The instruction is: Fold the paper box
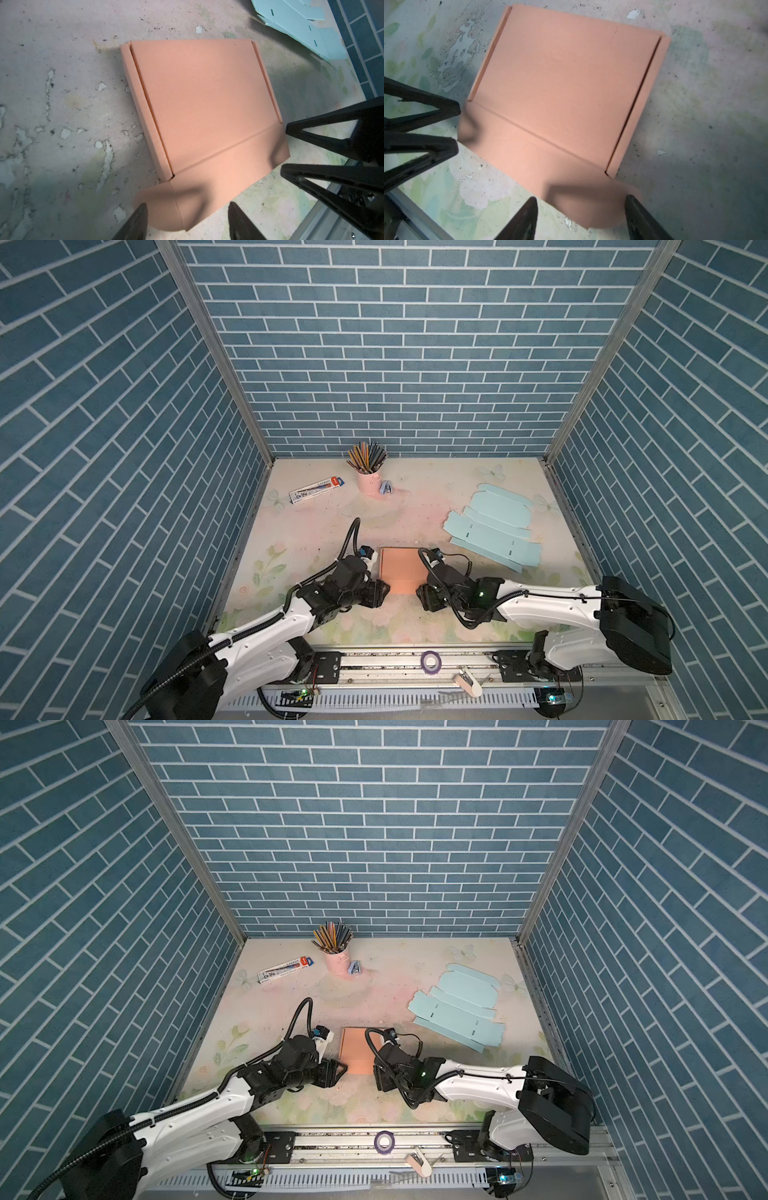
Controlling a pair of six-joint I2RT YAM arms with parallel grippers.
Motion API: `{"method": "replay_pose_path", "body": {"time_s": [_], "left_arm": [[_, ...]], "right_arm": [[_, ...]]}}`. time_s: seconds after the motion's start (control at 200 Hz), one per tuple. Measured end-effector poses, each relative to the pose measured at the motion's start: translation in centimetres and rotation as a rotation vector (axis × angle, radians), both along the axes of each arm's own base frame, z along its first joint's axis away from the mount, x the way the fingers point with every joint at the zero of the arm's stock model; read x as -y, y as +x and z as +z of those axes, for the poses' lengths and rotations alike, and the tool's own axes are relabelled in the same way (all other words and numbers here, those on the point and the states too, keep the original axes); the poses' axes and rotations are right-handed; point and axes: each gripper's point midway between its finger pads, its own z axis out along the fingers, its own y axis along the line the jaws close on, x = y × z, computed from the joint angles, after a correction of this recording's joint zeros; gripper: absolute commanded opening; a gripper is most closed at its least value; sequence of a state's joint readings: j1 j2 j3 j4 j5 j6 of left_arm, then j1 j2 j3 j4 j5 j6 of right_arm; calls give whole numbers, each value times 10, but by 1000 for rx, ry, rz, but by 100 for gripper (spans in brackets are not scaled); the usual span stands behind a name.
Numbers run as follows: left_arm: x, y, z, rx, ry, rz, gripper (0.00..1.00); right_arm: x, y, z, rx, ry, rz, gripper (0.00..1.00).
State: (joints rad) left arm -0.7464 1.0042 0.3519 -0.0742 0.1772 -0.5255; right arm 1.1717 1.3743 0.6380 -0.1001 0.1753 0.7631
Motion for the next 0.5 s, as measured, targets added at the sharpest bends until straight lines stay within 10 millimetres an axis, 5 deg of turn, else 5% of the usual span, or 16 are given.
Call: {"method": "replay_pose_path", "body": {"time_s": [0.5], "left_arm": [[14,-12,-15,-19,14,-39,62]], "right_arm": [[-13,-5,-7,-45,39,19,67]]}}
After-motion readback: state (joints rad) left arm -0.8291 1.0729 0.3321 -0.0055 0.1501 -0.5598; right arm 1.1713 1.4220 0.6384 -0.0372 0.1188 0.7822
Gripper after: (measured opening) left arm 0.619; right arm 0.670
